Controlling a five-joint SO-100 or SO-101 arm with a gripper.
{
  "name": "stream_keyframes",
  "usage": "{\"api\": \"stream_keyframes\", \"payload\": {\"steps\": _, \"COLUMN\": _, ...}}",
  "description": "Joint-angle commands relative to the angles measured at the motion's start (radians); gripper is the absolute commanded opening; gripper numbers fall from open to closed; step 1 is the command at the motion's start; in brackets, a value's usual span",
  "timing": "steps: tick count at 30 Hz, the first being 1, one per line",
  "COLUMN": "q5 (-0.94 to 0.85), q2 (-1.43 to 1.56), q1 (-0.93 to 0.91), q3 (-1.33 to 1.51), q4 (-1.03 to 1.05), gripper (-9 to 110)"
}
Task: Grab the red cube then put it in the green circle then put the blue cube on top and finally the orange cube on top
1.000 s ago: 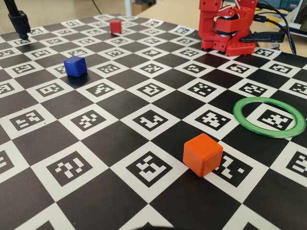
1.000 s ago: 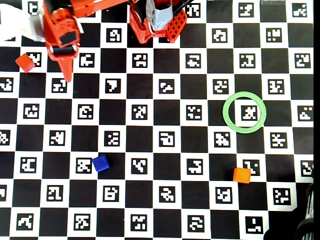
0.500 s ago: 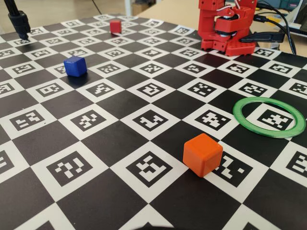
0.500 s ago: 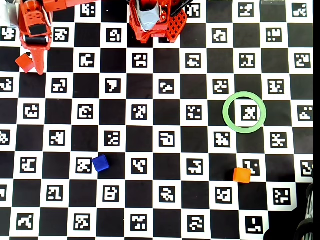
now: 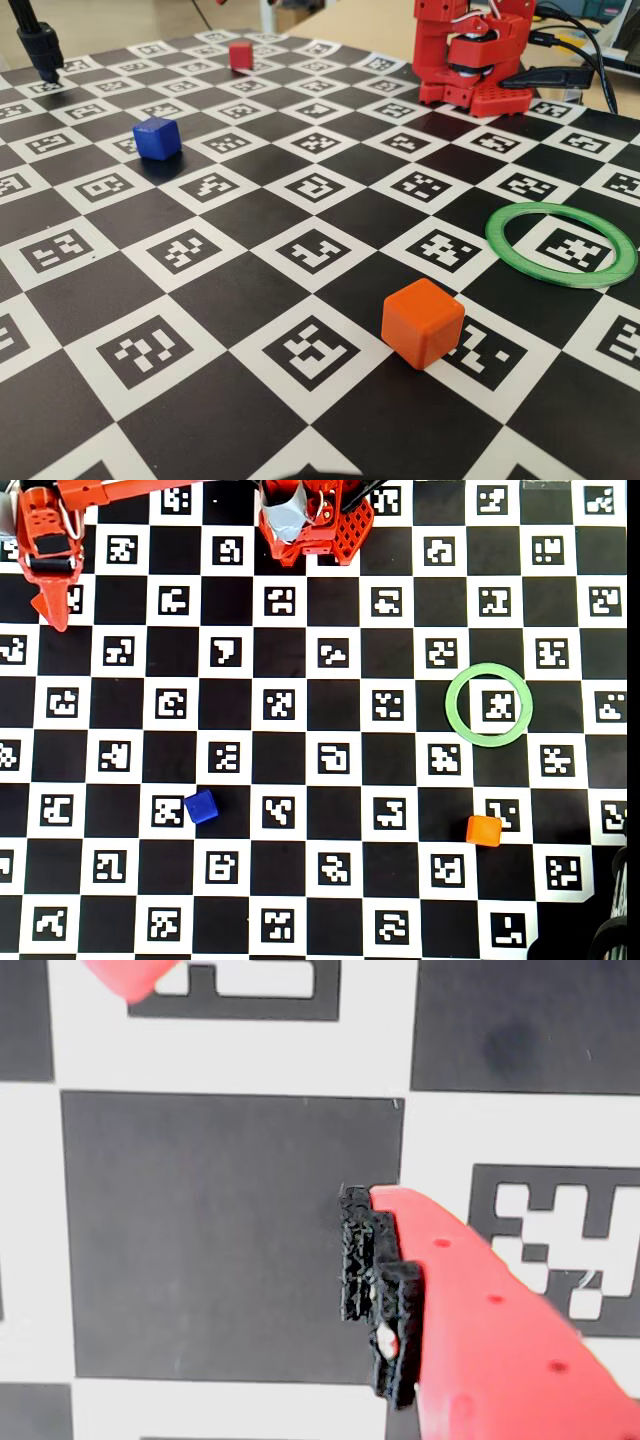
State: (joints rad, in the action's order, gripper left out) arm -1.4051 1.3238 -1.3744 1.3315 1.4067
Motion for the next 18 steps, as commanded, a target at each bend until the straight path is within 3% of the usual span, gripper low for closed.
{"api": "stream_keyframes", "payload": {"steps": 1, "q5": -0.011, "q2": -0.002, "q1": -0.023, "q3": -0.097, "q4": -0.014, "gripper": 46}}
{"api": "stream_keyframes", "payload": {"steps": 18, "q5": 0.015, "q2": -0.147, "q1": -0.017, "q3": -0.127, "q4": -0.140, "gripper": 46}}
